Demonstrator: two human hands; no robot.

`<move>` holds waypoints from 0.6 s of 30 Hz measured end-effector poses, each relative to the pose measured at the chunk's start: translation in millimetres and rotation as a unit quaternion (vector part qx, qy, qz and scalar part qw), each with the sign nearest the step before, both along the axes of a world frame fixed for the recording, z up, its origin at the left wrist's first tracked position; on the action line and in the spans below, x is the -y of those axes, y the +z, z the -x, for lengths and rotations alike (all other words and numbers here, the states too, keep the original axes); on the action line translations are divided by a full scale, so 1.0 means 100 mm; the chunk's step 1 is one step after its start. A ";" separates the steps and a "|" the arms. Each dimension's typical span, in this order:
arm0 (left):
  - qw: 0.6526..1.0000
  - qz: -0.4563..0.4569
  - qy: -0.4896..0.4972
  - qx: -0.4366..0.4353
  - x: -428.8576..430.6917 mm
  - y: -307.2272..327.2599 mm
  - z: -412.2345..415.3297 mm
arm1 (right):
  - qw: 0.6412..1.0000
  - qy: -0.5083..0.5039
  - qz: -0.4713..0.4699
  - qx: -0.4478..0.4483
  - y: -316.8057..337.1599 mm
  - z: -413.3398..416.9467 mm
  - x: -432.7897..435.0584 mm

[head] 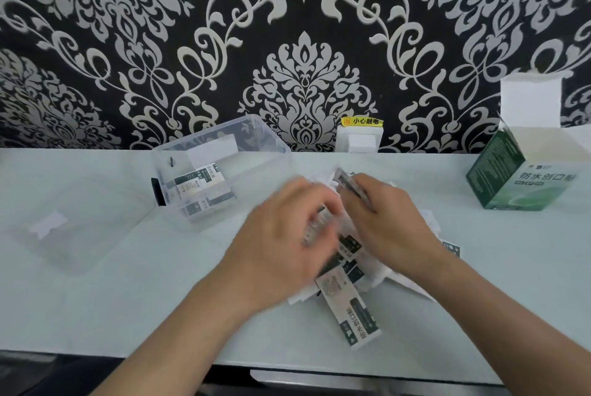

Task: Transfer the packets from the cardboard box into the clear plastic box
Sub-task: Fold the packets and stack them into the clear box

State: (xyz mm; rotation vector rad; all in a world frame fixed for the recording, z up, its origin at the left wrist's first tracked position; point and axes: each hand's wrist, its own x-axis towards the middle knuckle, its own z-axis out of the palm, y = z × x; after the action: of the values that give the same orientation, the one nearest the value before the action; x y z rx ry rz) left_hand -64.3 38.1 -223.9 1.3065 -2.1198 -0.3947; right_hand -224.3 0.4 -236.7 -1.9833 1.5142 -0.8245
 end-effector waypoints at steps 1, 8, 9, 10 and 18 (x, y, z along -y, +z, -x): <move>0.995 -0.062 -0.073 0.034 -0.08 0.04 0.03 | 1.000 -0.004 -0.003 0.019 0.02 0.01 0.01; 0.971 -0.109 -0.081 0.198 0.02 -0.27 0.04 | 0.992 0.045 -0.109 -0.036 -0.04 0.05 0.03; 0.974 -0.119 -0.082 0.175 0.04 -0.27 0.03 | 0.992 0.051 -0.111 -0.041 -0.05 0.05 0.02; 0.976 -0.133 -0.084 0.154 0.06 -0.26 0.03 | 0.991 0.055 -0.111 -0.046 -0.06 0.06 0.01; 0.970 -0.218 0.087 -0.054 0.23 0.00 -0.23 | 0.987 0.042 -0.104 -0.113 -0.06 0.03 -0.02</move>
State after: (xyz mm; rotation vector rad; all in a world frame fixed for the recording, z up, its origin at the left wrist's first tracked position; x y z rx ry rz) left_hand -41.2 15.5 -223.8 1.6584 -1.8701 -0.8721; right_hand -227.0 2.0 -242.5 -2.0201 1.5569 -0.3983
